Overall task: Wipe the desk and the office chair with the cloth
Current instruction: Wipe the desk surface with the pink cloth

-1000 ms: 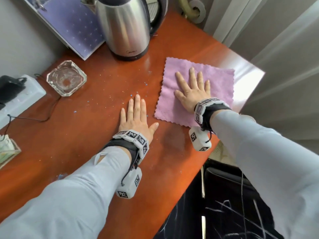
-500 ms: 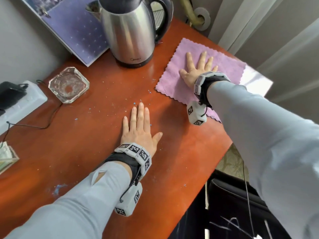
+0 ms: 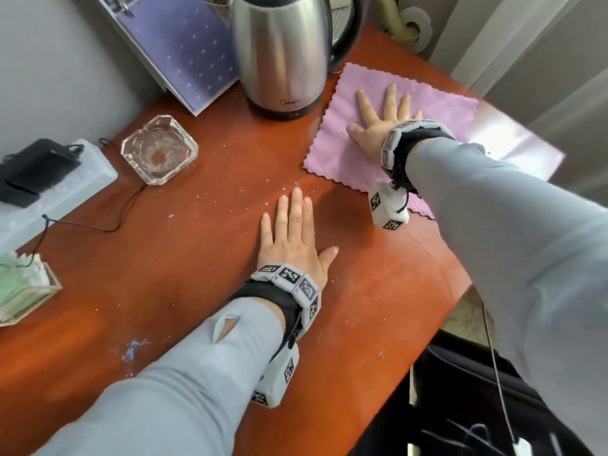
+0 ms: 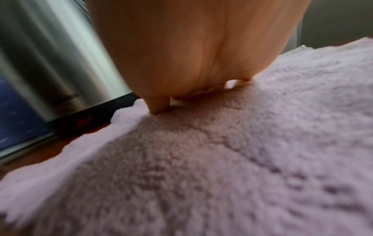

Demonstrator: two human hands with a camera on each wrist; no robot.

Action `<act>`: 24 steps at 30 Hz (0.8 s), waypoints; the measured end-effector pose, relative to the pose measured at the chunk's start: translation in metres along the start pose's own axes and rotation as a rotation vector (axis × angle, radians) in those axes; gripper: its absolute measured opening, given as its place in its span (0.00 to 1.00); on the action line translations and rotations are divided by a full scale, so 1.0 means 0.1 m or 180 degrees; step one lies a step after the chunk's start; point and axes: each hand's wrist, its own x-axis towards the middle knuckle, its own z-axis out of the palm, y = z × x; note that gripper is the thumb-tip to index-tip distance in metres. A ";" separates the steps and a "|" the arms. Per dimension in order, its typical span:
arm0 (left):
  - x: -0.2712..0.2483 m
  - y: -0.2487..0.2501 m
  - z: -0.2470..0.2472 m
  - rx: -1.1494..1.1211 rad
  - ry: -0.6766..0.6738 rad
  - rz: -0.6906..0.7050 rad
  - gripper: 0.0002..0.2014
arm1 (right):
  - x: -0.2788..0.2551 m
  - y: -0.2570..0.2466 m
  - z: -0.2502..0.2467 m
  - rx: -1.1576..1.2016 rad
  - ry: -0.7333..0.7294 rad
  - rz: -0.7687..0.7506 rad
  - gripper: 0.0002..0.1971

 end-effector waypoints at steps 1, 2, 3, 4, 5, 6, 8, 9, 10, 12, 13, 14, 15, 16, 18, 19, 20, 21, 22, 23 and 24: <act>0.00 0.01 0.00 -0.0021 0.0014 -0.0005 0.44 | -0.10 0.00 0.04 -0.0044 0.0022 -0.0040 0.32; 0.00 0.01 0.01 -0.0046 0.0032 -0.0011 0.44 | -0.22 -0.01 0.09 -0.0077 0.0043 -0.0093 0.32; -0.01 0.01 0.00 -0.0078 0.0053 -0.0015 0.44 | -0.36 -0.01 0.15 -0.0085 0.0047 -0.0151 0.31; -0.01 0.01 -0.01 -0.0094 0.0063 -0.0011 0.44 | -0.51 -0.02 0.22 -0.0083 0.0030 -0.0212 0.31; 0.00 0.01 -0.03 -0.0099 0.0042 0.0007 0.43 | -0.66 -0.01 0.30 -0.0088 0.0007 -0.0253 0.31; 0.01 0.01 -0.04 -0.0105 -0.0011 0.0030 0.43 | -0.81 0.02 0.37 -0.0101 -0.0027 -0.0270 0.32; 0.01 0.00 -0.08 -0.0149 -0.0159 0.0031 0.43 | -1.05 0.16 0.52 -0.0099 -0.0106 -0.0286 0.32; 0.01 0.00 -0.11 -0.0158 -0.0190 0.0021 0.43 | -1.13 0.26 0.55 -0.0081 -0.0120 -0.0270 0.32; 0.01 0.00 -0.12 -0.0130 -0.0204 0.0014 0.44 | -1.18 0.37 0.56 -0.0055 -0.0111 -0.0233 0.32; 0.01 0.01 -0.16 -0.0042 -0.0274 0.0023 0.44 | -1.19 0.59 0.52 0.0024 -0.0071 -0.0038 0.32; 0.01 0.03 -0.17 0.0008 -0.0332 0.0052 0.43 | -1.17 0.70 0.48 0.0076 -0.0046 0.0107 0.32; 0.01 0.06 -0.19 0.0061 -0.0385 0.0095 0.43 | -1.12 0.81 0.44 0.0126 -0.0017 0.0239 0.32; 0.02 0.09 -0.20 0.0098 -0.0425 0.0137 0.42 | -1.08 0.91 0.39 0.0168 0.0011 0.0334 0.31; 0.03 0.13 -0.20 0.0102 -0.0443 0.0155 0.42 | -1.02 0.99 0.34 0.0196 0.0042 0.0385 0.31; 0.05 0.17 -0.18 0.0046 -0.0443 0.0112 0.42 | -0.91 1.09 0.27 0.0189 0.0098 0.0388 0.31; 0.06 0.19 -0.16 0.0017 -0.0438 0.0091 0.42 | -0.87 1.10 0.26 0.0172 0.0116 0.0373 0.31; 0.06 0.19 -0.15 0.0002 -0.0433 0.0087 0.42 | -0.87 1.09 0.26 0.0182 0.0144 0.0350 0.30; 0.05 0.19 -0.14 -0.0006 -0.0429 0.0092 0.42 | -0.90 1.06 0.29 0.0208 0.0187 0.0312 0.30; 0.04 0.20 -0.14 -0.0015 -0.0418 0.0091 0.42 | -0.96 1.02 0.36 0.0234 0.0268 0.0237 0.29; 0.04 0.20 -0.14 -0.0017 -0.0399 0.0083 0.42 | -1.03 0.98 0.44 0.0245 0.0383 0.0123 0.29; 0.04 0.20 -0.15 -0.0010 -0.0383 0.0070 0.42 | -1.12 0.93 0.52 0.0241 0.0485 0.0007 0.30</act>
